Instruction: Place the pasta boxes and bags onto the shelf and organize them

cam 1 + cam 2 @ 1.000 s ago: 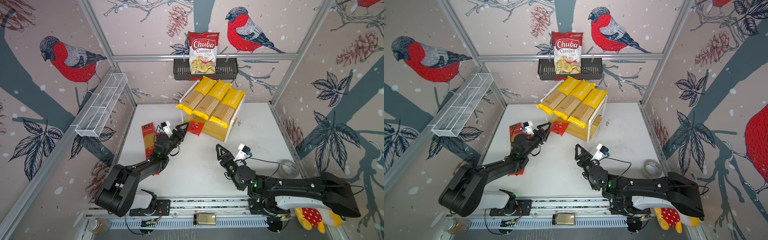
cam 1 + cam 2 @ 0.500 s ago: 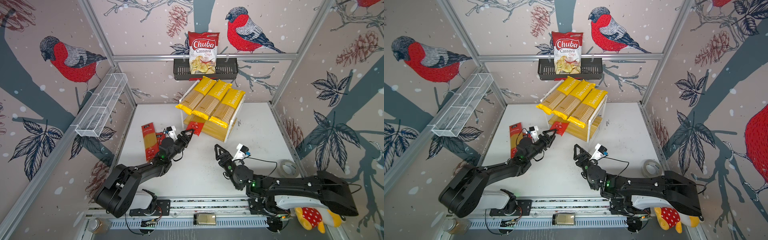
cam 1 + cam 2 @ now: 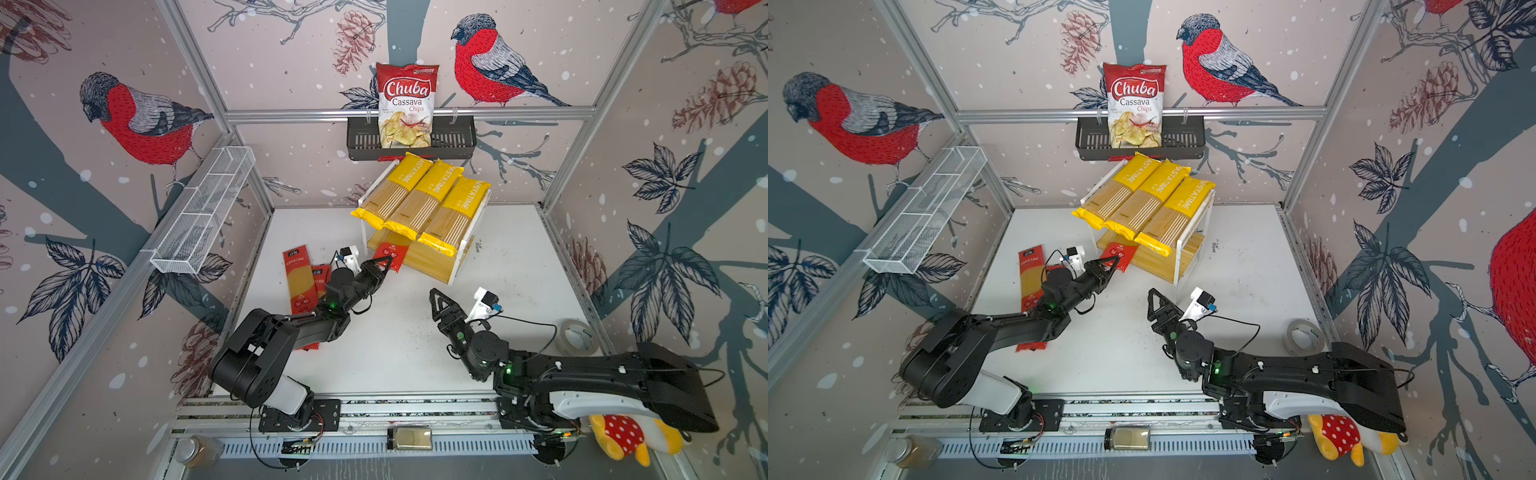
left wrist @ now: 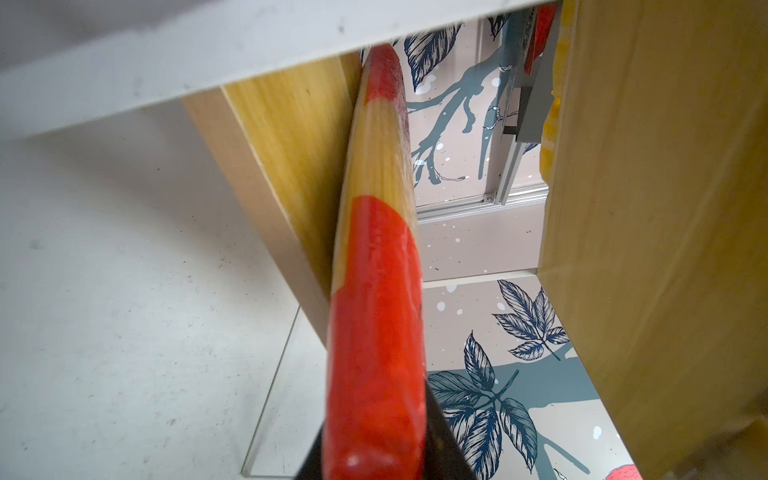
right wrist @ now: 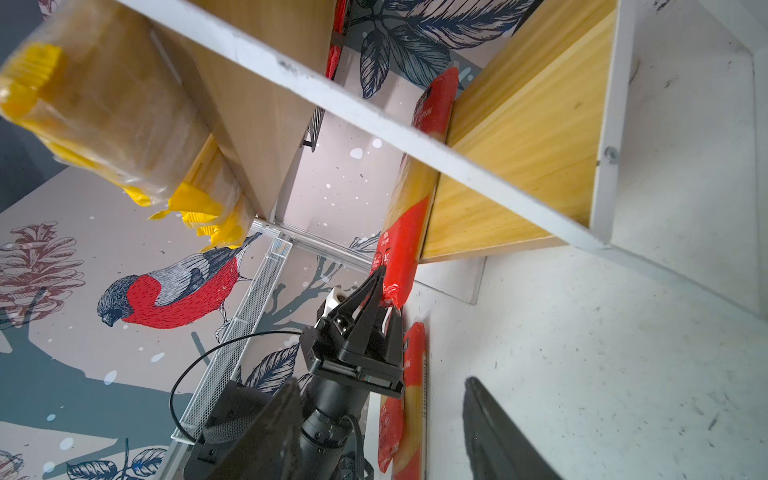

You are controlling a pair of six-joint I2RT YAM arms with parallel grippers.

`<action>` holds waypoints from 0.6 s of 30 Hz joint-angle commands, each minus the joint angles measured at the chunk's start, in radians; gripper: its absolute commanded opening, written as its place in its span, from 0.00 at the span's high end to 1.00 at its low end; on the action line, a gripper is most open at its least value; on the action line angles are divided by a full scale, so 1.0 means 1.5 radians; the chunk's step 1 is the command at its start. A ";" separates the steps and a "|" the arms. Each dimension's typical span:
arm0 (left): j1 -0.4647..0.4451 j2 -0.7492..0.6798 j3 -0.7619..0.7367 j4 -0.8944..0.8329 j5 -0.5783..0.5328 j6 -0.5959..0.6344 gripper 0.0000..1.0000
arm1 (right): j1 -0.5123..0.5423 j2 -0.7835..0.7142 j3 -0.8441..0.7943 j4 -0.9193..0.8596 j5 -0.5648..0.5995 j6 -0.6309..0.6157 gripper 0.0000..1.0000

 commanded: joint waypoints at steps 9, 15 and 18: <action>0.067 -0.045 -0.008 0.005 0.060 0.011 0.89 | 0.000 0.001 0.001 0.009 0.012 -0.005 0.38; 0.072 0.016 0.033 0.038 0.110 -0.012 0.91 | 0.000 0.003 0.002 0.013 0.009 -0.010 0.38; 0.073 0.019 0.027 0.044 0.100 -0.017 0.93 | 0.000 -0.006 0.002 0.005 0.012 -0.010 0.38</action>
